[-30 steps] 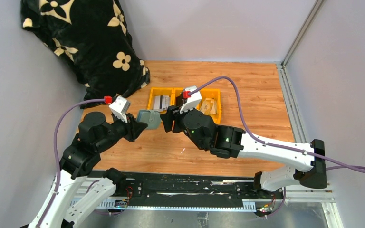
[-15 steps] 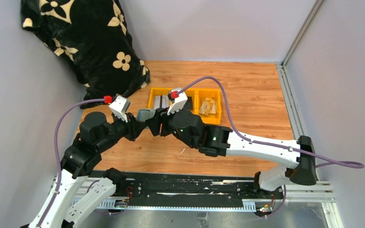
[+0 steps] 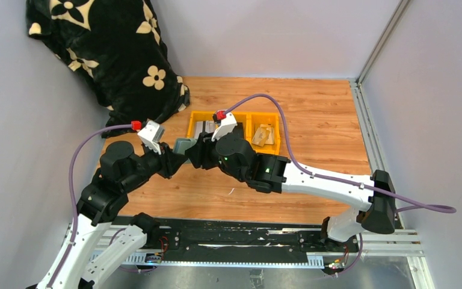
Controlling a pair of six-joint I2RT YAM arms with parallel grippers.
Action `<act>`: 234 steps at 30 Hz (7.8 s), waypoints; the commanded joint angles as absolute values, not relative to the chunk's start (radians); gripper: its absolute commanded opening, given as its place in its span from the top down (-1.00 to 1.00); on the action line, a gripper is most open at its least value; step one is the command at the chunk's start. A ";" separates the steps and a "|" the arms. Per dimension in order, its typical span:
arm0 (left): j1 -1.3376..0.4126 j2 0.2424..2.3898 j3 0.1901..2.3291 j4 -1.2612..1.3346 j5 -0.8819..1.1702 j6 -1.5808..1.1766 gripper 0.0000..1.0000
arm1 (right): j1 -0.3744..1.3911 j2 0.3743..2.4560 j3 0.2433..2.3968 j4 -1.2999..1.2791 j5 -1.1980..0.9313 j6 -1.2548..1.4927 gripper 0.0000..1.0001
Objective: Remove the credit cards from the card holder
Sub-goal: Open the card holder.
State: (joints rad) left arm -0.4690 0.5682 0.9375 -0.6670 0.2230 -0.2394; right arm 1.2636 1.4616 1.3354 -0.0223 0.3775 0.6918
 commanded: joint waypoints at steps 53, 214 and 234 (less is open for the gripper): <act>-0.474 0.594 0.994 -0.701 0.247 -0.182 1.00 | 1.051 1.298 1.142 0.009 0.388 0.713 1.00; -0.474 0.757 1.170 -0.810 0.978 -0.178 1.00 | 1.127 0.762 0.650 0.074 -0.307 0.154 -0.61; -0.474 0.753 1.172 -0.777 0.970 -0.218 1.00 | 1.129 0.854 0.559 0.627 -0.254 0.168 -0.60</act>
State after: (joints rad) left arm -0.4690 0.7628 1.1622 -0.8078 0.9543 -0.2169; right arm 1.1172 0.8501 0.5659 0.4889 -0.2569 0.1463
